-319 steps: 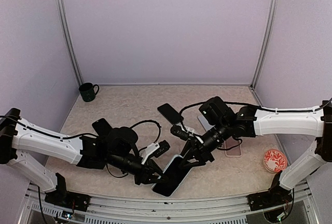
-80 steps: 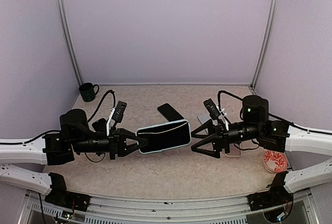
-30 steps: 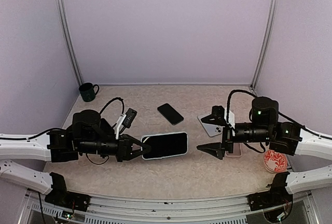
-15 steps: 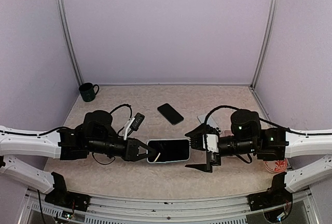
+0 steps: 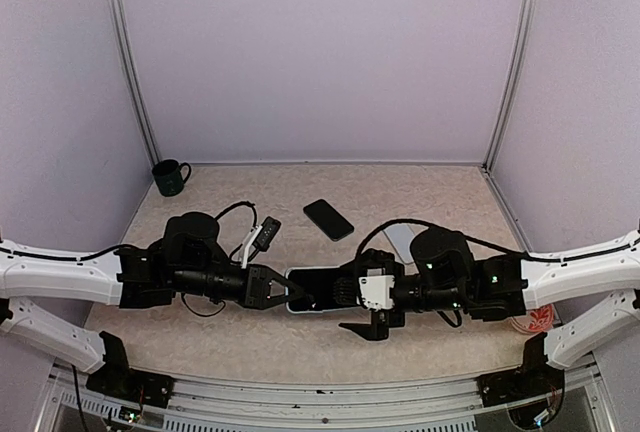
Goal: Put the phone into the phone case
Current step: Pass from the left arm to the right
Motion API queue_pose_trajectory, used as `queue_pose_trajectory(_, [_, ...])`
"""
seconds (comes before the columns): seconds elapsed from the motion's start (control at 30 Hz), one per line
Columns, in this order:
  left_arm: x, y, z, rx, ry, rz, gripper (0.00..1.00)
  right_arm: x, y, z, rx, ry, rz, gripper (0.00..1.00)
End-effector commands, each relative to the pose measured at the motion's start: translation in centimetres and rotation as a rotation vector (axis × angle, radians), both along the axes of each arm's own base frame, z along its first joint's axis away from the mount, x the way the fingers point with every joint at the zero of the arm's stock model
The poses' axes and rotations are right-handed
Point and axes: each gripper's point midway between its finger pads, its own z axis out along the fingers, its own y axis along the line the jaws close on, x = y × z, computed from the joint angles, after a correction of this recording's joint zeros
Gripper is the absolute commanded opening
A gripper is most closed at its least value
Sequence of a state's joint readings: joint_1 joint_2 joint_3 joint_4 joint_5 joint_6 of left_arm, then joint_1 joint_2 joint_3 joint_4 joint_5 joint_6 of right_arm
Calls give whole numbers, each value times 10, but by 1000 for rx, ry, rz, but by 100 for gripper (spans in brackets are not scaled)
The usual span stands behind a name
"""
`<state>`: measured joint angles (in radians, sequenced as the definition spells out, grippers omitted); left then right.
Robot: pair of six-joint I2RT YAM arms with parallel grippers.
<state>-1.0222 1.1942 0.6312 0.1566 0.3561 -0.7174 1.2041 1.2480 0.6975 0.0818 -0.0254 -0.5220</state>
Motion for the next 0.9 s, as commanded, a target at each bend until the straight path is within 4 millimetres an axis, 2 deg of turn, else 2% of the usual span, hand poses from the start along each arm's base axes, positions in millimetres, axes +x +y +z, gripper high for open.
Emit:
queue_pose_trajectory(0.0, [3, -9, 36, -117, -68, -15, 0, 6, 6, 33, 82, -80, -32, 99])
queue_pose_trajectory(0.1, [4, -8, 33, -113, -66, -10, 0, 0, 4, 46, 131, -89, -9, 99])
queue_pose_trajectory(0.17, [5, -8, 33, -115, -66, -9, 0, -2, 3, 47, 132, -88, 4, 99])
queue_pose_trajectory(0.37, [5, -11, 35, -119, -69, -20, 0, 0, 6, 24, 58, -60, -3, 99])
queue_pose_trajectory(0.87, [6, -12, 40, -125, -81, -23, 0, 4, 15, 2, 7, -15, -21, 100])
